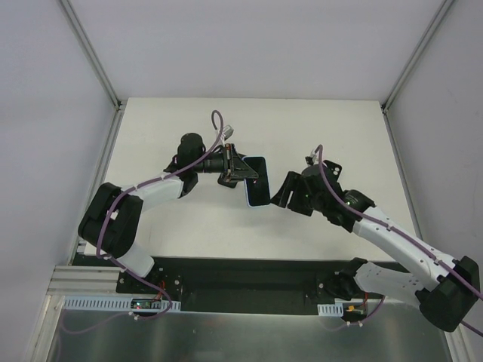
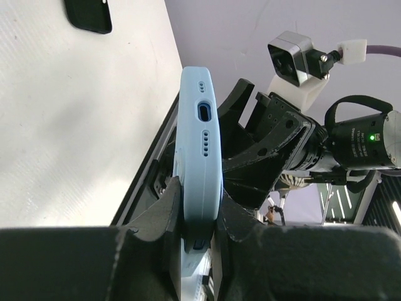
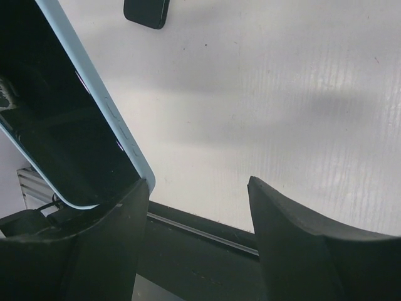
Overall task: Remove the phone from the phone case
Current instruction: Remove the phone case from the phone.
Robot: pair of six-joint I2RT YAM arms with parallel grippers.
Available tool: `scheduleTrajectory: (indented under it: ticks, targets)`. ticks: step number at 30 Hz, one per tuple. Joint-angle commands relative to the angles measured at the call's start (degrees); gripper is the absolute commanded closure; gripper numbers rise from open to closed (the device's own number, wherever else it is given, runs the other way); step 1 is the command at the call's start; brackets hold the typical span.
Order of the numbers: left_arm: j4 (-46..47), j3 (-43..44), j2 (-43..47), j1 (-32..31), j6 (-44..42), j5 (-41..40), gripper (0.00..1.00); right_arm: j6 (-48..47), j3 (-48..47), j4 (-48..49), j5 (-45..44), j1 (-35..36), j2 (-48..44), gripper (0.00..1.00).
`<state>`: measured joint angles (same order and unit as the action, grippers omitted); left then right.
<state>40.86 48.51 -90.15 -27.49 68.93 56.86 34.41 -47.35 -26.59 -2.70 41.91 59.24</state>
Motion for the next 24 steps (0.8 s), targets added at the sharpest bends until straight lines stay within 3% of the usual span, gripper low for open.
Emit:
scheduleTrajectory:
  ticks: [1, 9, 15, 18, 22, 24]
  targets:
    - [13.3, 5.5, 8.5, -1.0, 12.5, 7.4, 1.00, -0.8, 3.0, -6.1, -6.4, 0.2, 4.8, 0.34]
    - [22.5, 4.0, 7.4, -1.0, 19.7, 7.4, 1.00, -0.6, 3.1, -4.9, -7.2, 1.1, 9.5, 0.35]
    - [14.5, 2.3, 8.1, -1.0, 11.3, 8.4, 1.00, -5.9, 0.3, -2.8, -3.6, 1.5, 4.1, 0.35]
    - [10.6, 1.0, 8.4, -1.0, 6.9, 8.9, 1.00, -8.7, -2.3, -1.6, 0.2, 0.2, 0.2, 0.34]
    - [10.5, 0.2, 7.8, -1.0, 5.5, 10.2, 1.00, -7.9, -2.6, 5.6, 14.4, -4.0, -2.8, 0.34]
    - [10.6, 0.4, 7.8, -1.0, 4.8, 10.8, 1.00, -6.8, -3.4, 9.2, 17.5, -5.5, -2.8, 0.34]
